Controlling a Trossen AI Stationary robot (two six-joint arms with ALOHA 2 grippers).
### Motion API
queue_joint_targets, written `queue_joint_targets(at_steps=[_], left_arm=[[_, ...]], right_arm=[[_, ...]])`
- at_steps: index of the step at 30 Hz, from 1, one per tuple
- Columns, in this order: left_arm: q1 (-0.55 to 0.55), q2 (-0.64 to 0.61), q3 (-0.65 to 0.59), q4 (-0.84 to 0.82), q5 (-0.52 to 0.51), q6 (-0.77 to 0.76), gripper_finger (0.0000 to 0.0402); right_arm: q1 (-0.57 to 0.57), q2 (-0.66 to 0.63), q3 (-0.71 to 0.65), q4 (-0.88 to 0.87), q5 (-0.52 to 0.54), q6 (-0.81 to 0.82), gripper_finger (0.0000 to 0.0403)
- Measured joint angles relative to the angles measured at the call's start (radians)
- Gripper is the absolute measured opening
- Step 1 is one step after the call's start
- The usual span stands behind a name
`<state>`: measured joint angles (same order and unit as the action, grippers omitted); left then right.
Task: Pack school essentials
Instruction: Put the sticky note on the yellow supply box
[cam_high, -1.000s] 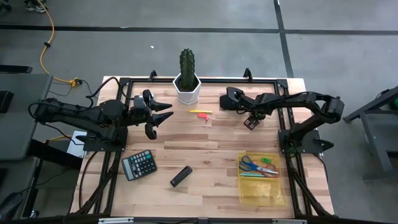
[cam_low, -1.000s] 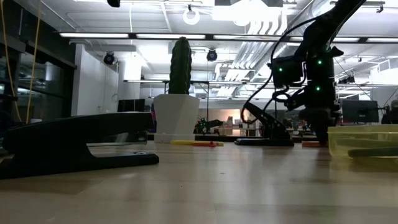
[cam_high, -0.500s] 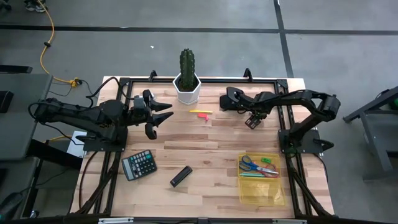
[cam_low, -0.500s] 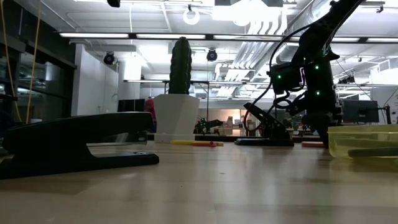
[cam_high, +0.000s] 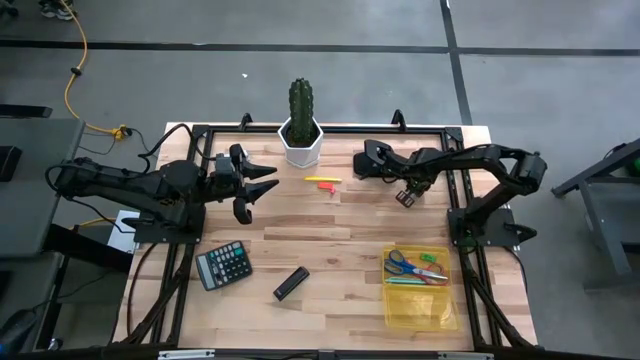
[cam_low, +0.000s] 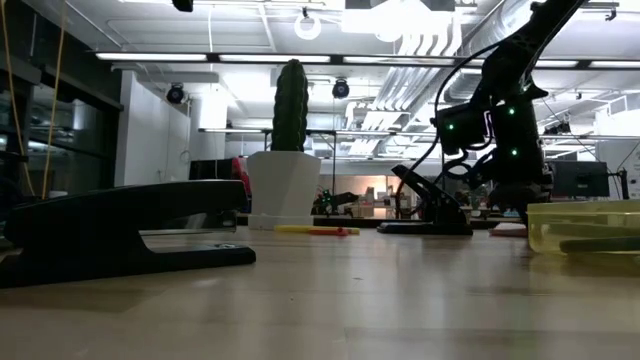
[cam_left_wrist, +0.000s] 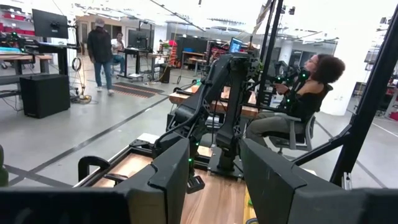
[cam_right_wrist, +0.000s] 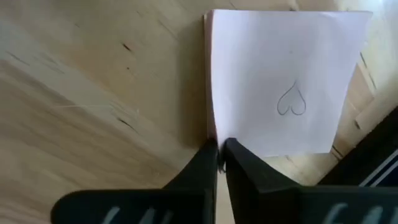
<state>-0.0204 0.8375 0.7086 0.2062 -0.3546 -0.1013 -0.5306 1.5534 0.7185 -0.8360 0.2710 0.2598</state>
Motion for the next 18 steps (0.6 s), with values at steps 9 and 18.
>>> queue_joint_targets(at_steps=[9, 18], left_arm=[[0.0, 0.0, 0.0, 0.0, 0.0, 0.0, 0.0136], [0.0, 0.0, 0.0, 0.0, 0.0, 0.0, 0.0136]], right_arm=[[0.0, -0.108, -0.002, 0.003, -0.049, -0.004, 0.0002], [0.001, -0.369, 0.032, -0.092, -0.122, 0.03, 0.0001]])
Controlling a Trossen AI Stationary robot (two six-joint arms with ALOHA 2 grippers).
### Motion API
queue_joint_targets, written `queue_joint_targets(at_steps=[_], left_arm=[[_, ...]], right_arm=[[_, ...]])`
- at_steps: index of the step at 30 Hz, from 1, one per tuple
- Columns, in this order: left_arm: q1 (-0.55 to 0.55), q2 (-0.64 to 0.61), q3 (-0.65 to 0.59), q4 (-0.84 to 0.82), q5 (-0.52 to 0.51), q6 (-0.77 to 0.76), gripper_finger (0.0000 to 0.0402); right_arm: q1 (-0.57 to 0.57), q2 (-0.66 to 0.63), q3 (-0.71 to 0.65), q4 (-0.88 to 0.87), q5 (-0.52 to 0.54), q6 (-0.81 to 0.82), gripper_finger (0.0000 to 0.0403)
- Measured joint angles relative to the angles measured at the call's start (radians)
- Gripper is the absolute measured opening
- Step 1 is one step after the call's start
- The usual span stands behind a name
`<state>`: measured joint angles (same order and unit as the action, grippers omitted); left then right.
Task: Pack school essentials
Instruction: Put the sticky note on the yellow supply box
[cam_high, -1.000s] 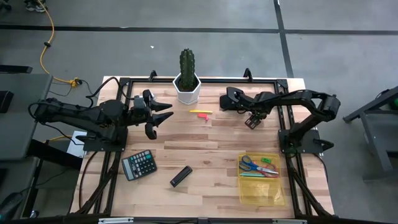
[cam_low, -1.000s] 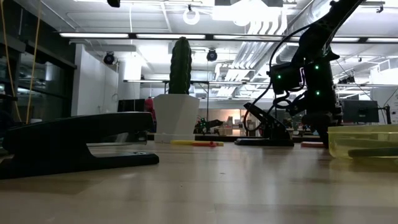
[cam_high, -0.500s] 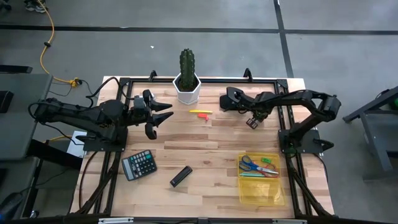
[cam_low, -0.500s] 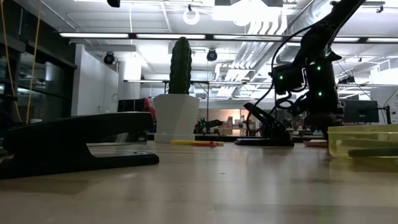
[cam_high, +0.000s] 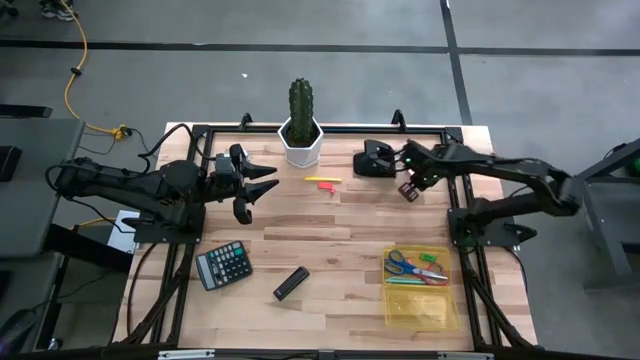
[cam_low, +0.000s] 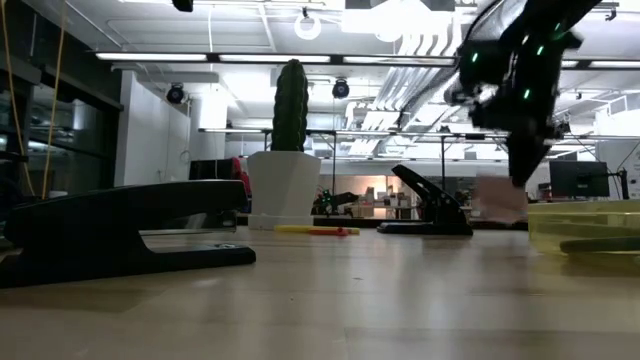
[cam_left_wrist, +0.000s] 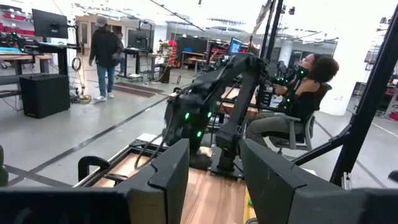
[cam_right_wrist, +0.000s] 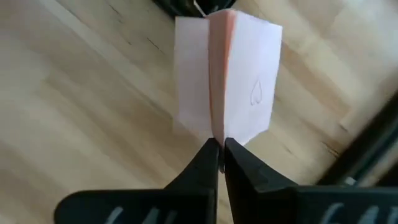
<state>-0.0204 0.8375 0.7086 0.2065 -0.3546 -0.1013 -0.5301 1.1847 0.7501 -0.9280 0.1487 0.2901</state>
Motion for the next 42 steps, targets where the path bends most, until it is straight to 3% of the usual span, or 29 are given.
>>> queue_joint_targets(at_steps=[7, 12, 16, 20, 27, 34, 42], left_arm=[[0.0, 0.0, 0.0, 0.0, 0.0, 0.0, 0.0136], [0.0, 0.0, 0.0, 0.0, 0.0, 0.0, 0.0136], [0.0, 0.0, 0.0, 0.0, 0.0, 0.0, 0.0136], [0.0, 0.0, 0.0, 0.0, 0.009, -0.001, 0.0136], [0.0, 0.0, 0.0, 0.004, 0.034, -0.003, 0.0136], [0.0, 0.0, 0.0, 0.031, 0.034, 0.0, 0.0136], [0.0, 0.0, 0.0, 0.029, 0.034, 0.0, 0.0136]], right_arm=[[0.004, -0.214, 0.164, -0.169, -0.02, -0.011, 0.0], [0.05, -0.298, 0.296, -0.131, -0.074, -0.051, 0.0], [0.13, -0.317, 0.326, 0.038, -0.153, -0.094, 0.0], [0.235, -0.308, 0.27, 0.311, -0.224, -0.108, 0.0], [0.401, -0.234, 0.142, 0.767, -0.233, -0.162, 0.0], [0.495, -0.148, 0.138, 0.957, -0.232, -0.244, 0.0], [0.507, -0.138, 0.138, 0.978, -0.232, -0.246, 0.0]])
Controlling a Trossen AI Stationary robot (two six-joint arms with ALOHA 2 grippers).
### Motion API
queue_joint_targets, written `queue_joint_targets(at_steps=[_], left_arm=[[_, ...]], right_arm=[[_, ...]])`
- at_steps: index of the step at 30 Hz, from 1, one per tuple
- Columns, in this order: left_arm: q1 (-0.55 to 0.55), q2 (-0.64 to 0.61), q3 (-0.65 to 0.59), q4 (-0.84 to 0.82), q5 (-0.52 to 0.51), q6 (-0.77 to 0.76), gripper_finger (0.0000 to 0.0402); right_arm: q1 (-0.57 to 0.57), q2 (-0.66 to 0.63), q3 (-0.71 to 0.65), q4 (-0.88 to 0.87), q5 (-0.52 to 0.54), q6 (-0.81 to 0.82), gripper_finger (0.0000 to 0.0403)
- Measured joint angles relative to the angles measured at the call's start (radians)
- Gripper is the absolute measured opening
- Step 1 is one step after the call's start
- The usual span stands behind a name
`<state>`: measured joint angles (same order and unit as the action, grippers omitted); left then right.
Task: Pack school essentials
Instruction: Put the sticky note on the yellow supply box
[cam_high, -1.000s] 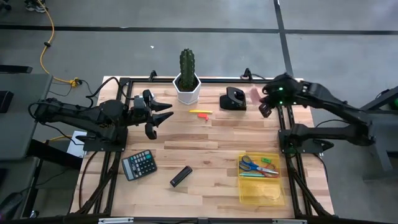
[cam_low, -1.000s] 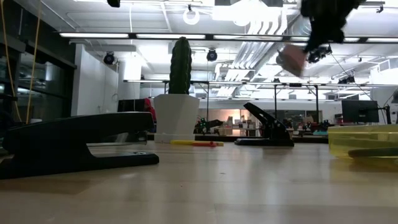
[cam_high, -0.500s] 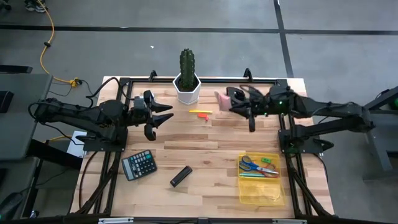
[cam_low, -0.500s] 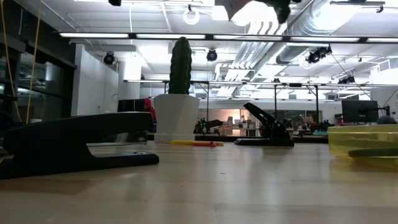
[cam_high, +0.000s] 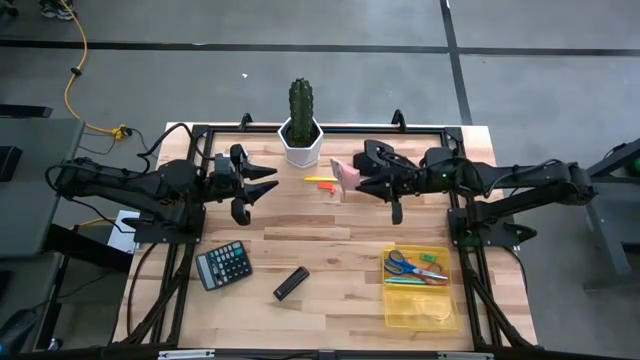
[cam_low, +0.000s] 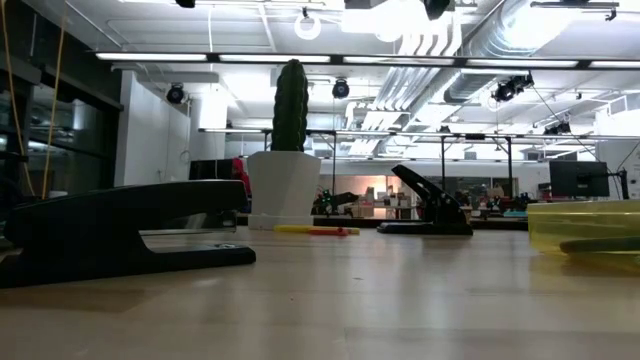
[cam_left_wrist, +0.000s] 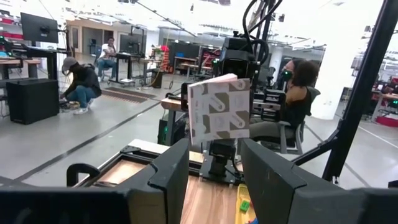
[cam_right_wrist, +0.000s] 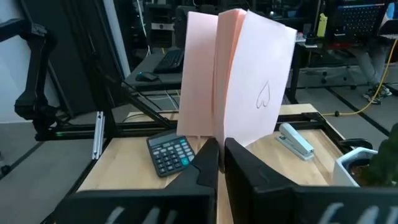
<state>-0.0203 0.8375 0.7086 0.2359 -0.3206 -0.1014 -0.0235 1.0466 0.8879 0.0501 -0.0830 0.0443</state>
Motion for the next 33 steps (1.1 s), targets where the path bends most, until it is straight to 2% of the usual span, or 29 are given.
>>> queue_joint_targets(at_steps=[15, 18, 21, 25, 33], left_arm=[[0.0, 0.0, 0.0, -0.002, 0.0, 0.0, 0.0136], [0.0, 0.0, 0.0, -0.003, 0.0, 0.0, 0.0136], [0.0, 0.0, 0.0, -0.003, 0.0, 0.0, 0.0136], [0.0, 0.0, 0.0, -0.003, 0.0, 0.0, 0.0136], [0.0, 0.0, 0.0, -0.003, -0.004, 0.0, 0.0136]], right_arm=[[0.0, 0.0, 0.0, 0.0, -0.003, 0.004, 0.0], [0.0, -0.001, 0.0, -0.026, -0.055, 0.053, 0.0], [0.02, -0.001, 0.0, -0.146, -0.092, 0.126, 0.0], [0.088, -0.001, 0.0, -0.414, -0.078, 0.202, 0.0], [0.343, 0.0, 0.0, -0.848, -0.042, 0.452, 0.0]])
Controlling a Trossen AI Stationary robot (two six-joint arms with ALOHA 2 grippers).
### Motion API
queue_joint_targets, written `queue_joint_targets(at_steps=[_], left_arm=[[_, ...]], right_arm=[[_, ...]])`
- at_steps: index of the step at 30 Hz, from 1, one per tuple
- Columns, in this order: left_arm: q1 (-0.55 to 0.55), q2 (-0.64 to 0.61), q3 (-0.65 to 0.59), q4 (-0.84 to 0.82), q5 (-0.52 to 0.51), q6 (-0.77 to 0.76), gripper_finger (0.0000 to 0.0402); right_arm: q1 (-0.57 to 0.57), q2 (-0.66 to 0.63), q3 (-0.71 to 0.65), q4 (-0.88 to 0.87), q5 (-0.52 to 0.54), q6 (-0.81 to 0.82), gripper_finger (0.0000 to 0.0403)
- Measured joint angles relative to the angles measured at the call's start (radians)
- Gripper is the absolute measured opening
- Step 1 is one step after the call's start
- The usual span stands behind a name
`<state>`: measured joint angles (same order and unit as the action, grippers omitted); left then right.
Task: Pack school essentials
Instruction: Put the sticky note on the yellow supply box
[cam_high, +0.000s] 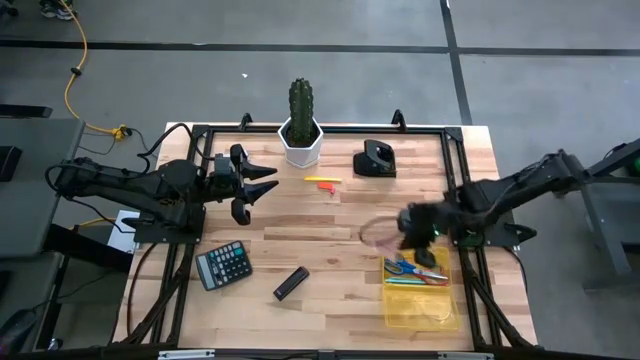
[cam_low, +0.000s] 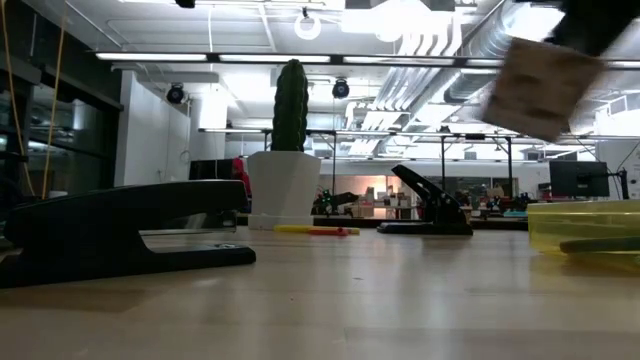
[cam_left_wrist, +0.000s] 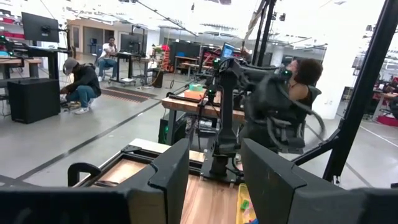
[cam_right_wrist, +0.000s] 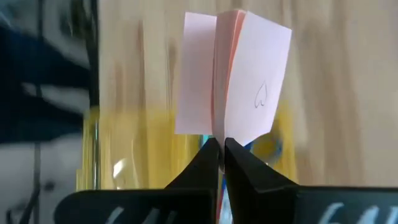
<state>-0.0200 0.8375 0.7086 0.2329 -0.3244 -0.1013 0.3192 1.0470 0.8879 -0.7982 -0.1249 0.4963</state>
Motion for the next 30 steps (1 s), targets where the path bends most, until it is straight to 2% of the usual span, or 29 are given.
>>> queue_joint_targets(at_steps=[5, 10, 16, 19, 22, 30], left_arm=[[0.0, 0.0, 0.0, 0.0, 0.0, 0.0, 0.0136], [0.0, 0.0, 0.0, 0.0, 0.0, 0.0, 0.0136], [0.0, 0.0, 0.0, 0.0, 0.0, 0.0, 0.0136], [0.0, 0.0, 0.0, 0.0, 0.0, 0.0, 0.0136], [0.0, 0.0, 0.0, 0.0, 0.0, 0.0, 0.0136], [0.0, 0.0, 0.0, 0.0, 0.0, 0.0, 0.0136]], right_arm=[[0.196, 0.003, 0.0, -0.182, 0.063, 0.21, 0.0], [0.314, 0.076, 0.0, -0.212, 0.121, 0.308, 0.0], [0.332, 0.26, 0.0, -0.206, 0.12, 0.24, 0.0], [0.332, 0.327, 0.0, -0.206, 0.153, 0.229, 0.0], [0.326, 0.367, 0.0, -0.206, 0.189, 0.229, 0.0], [0.32, 0.388, 0.0, -0.146, 0.193, 0.176, 0.0]])
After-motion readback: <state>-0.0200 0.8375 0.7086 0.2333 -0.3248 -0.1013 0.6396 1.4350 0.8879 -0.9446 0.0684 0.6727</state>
